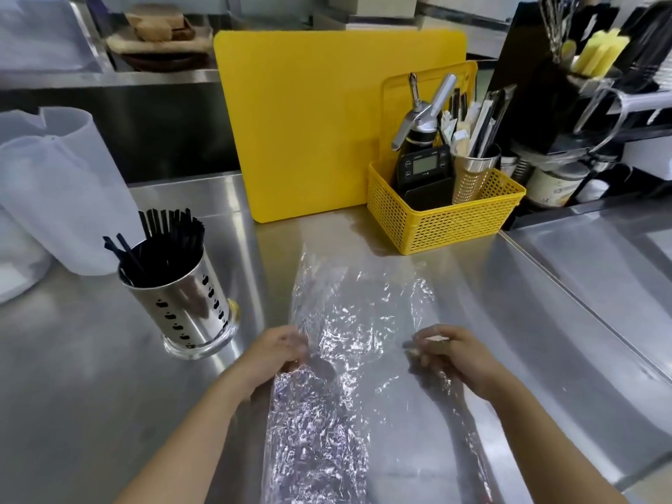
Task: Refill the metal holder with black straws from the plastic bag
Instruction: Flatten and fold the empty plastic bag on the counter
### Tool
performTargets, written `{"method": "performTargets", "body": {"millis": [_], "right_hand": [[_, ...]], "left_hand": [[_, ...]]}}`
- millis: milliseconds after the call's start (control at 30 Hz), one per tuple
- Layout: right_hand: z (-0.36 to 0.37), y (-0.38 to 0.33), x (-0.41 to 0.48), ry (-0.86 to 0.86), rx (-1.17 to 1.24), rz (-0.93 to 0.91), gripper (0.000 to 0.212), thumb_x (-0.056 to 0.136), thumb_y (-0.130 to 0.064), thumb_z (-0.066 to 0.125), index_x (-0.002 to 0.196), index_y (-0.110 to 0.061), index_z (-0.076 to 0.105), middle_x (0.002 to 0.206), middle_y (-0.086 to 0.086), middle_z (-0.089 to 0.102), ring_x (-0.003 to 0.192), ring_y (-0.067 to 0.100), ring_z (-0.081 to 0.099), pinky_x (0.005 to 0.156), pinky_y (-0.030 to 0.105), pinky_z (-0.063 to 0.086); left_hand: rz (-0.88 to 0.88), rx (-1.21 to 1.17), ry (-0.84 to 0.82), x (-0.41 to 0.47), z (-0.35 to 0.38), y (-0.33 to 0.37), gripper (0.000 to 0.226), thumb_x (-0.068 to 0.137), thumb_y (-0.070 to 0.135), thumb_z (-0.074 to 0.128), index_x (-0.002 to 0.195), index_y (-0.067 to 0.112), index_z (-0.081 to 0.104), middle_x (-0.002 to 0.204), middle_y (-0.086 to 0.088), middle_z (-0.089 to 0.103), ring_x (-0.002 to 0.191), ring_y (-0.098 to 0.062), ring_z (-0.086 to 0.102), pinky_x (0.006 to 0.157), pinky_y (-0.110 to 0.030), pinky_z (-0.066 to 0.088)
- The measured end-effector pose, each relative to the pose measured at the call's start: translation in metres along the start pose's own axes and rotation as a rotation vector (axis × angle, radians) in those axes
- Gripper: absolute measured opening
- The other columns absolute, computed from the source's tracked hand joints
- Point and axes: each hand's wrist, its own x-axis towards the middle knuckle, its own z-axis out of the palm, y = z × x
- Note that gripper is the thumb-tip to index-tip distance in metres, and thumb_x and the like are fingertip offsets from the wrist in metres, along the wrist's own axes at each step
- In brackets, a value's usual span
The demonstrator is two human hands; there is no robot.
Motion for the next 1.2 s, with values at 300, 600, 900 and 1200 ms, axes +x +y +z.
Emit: {"method": "performTargets", "body": {"millis": [300, 600, 900, 1200], "right_hand": [[-0.011, 0.008, -0.014, -0.213, 0.125, 0.054, 0.04, 0.07, -0.013, 0.07, 0.099, 0.011, 0.058, 0.08, 0.031, 0.068, 0.066, 0.039, 0.067, 0.051, 0.035, 0.055], [-0.013, 0.014, -0.022, -0.158, 0.215, 0.031, 0.026, 0.084, 0.002, 0.056, 0.109, -0.001, 0.06, 0.054, 0.018, 0.064, 0.037, 0.02, 0.057, 0.034, 0.019, 0.043], [-0.01, 0.02, -0.026, -0.069, 0.297, -0.04, 0.026, 0.082, 0.015, 0.049, 0.098, 0.001, 0.064, 0.066, 0.02, 0.069, 0.053, 0.023, 0.067, 0.044, 0.026, 0.054], [-0.002, 0.031, -0.035, 0.036, 0.335, -0.173, 0.02, 0.056, 0.014, 0.053, 0.048, 0.002, 0.067, 0.049, 0.014, 0.064, 0.043, 0.024, 0.061, 0.045, 0.025, 0.051]], "left_hand": [[-0.091, -0.185, -0.174, -0.012, -0.015, -0.022, 0.034, 0.075, 0.005, 0.07, 0.106, 0.006, 0.055, 0.061, 0.0, 0.067, 0.049, -0.009, 0.055, 0.041, -0.017, 0.041], [0.007, -0.243, -0.032, -0.019, -0.014, -0.032, 0.014, 0.091, 0.01, 0.052, 0.101, 0.003, 0.058, 0.048, 0.0, 0.053, 0.036, -0.007, 0.043, 0.036, -0.015, 0.033], [-0.031, -0.524, -0.01, -0.025, -0.014, -0.043, 0.023, 0.082, -0.011, 0.054, 0.099, 0.005, 0.057, 0.074, -0.018, 0.064, 0.05, -0.012, 0.059, 0.047, -0.021, 0.05], [0.029, -0.34, 0.184, -0.019, 0.001, -0.049, 0.048, 0.078, -0.028, 0.038, 0.047, 0.003, 0.058, 0.069, -0.015, 0.064, 0.061, -0.021, 0.059, 0.044, -0.018, 0.05]]}}
